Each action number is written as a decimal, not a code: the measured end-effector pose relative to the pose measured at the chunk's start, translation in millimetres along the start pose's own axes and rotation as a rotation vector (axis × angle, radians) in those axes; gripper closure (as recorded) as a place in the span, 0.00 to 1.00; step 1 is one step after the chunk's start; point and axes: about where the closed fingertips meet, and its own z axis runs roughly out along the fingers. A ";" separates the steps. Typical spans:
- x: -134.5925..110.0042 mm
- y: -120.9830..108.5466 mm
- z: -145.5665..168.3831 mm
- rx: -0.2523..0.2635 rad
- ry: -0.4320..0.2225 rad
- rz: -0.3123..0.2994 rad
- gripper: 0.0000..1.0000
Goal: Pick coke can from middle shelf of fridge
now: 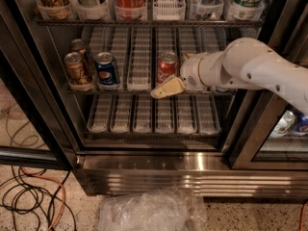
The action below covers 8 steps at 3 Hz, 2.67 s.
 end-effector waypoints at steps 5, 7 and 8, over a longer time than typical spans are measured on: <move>-18.3 -3.7 38.0 0.040 -0.089 0.033 0.42; -18.4 -3.7 37.9 0.039 -0.089 0.033 0.88; -22.6 -4.9 35.3 0.039 -0.089 0.033 1.00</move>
Offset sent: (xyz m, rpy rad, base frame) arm 0.0358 0.0257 -0.0048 0.0872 -0.0561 -0.0459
